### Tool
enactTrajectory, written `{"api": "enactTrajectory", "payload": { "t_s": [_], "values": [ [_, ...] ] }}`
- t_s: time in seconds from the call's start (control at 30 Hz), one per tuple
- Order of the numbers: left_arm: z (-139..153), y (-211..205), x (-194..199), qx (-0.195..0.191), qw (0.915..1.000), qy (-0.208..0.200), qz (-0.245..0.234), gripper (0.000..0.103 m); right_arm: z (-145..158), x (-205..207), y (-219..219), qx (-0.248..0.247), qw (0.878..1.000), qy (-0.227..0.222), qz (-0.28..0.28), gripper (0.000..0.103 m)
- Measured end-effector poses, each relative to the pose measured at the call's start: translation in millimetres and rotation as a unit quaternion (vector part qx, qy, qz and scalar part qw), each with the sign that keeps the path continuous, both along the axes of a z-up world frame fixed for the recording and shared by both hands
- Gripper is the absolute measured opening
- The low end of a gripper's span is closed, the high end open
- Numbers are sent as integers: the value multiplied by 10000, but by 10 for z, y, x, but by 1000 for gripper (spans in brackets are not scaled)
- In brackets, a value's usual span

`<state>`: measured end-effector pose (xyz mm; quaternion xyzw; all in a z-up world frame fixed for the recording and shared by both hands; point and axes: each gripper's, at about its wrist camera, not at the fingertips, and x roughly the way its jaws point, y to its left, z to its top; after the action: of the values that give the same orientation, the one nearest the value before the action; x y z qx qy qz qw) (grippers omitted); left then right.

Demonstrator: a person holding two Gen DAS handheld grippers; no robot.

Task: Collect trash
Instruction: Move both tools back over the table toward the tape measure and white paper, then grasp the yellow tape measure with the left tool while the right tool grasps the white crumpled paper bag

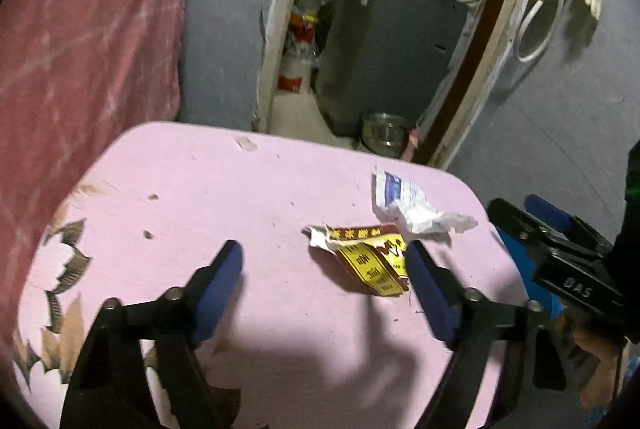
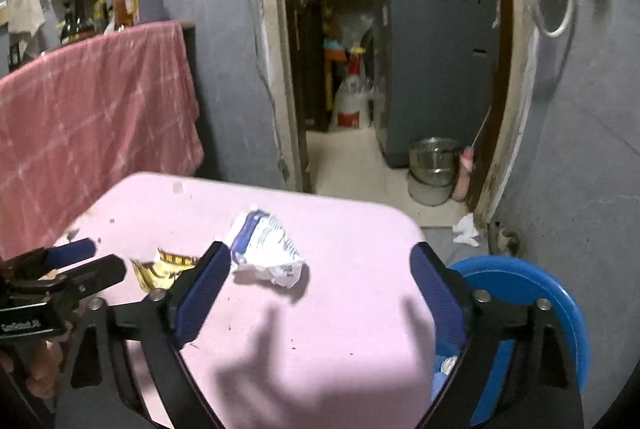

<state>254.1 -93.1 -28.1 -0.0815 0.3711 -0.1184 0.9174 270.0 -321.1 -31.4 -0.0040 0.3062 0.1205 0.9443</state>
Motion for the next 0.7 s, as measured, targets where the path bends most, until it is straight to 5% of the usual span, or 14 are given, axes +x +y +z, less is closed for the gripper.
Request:
{"api": "enactTrajectory", "payload": {
  "t_s": [0.43, 0.7],
  "values": [
    [-123, -82, 197, -259, 9983, 477, -230, 36, -243, 401, 182, -69, 9938, 1004, 479, 69],
    [-129, -67, 204, -356, 9977, 541, -196, 24, -357, 501, 257, -16, 9881, 1385, 663, 41]
  ]
}}
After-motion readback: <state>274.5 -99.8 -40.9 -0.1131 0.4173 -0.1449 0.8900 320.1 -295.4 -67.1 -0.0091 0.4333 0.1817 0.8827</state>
